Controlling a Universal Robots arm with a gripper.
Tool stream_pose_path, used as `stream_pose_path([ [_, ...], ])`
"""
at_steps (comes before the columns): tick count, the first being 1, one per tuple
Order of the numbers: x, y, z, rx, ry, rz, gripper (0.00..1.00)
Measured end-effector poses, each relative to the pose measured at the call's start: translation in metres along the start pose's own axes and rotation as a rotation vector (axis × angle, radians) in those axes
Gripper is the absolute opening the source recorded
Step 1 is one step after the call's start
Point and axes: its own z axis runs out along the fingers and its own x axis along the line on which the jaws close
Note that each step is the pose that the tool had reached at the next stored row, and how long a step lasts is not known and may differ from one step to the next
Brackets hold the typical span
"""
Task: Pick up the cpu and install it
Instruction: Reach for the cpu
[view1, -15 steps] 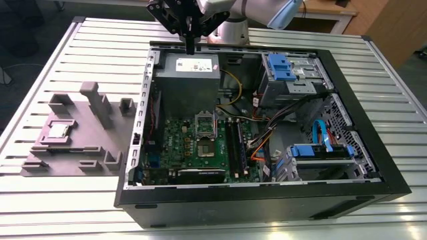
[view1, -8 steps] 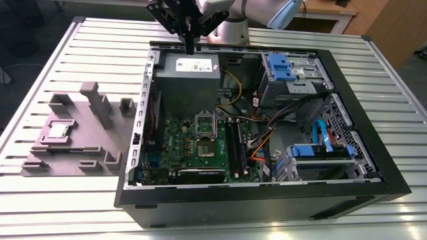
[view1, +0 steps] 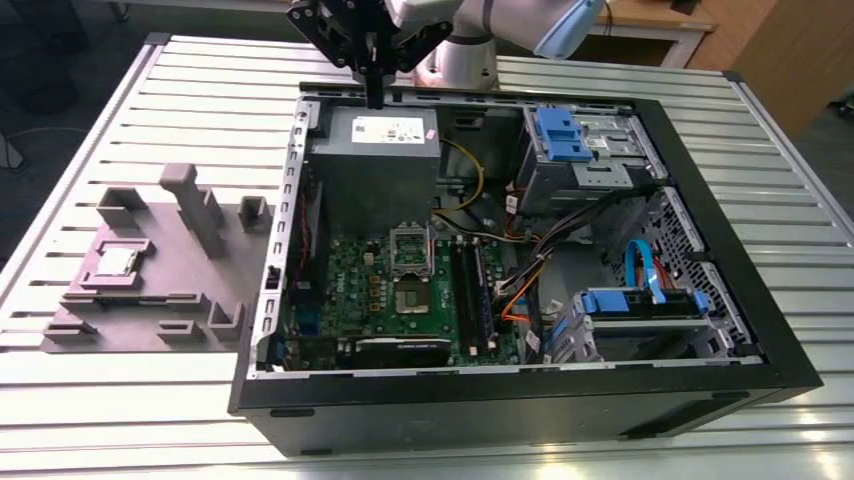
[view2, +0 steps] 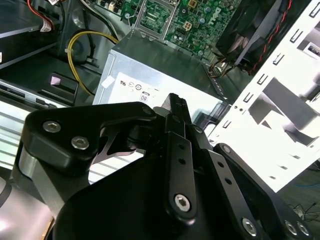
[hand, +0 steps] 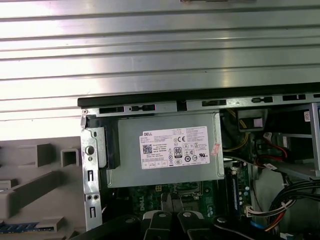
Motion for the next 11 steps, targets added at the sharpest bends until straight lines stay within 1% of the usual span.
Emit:
stream_pose_path([
  [11, 0.0026, -0.0002, -0.0001, 0.0000, 0.0000, 0.000, 0.10],
])
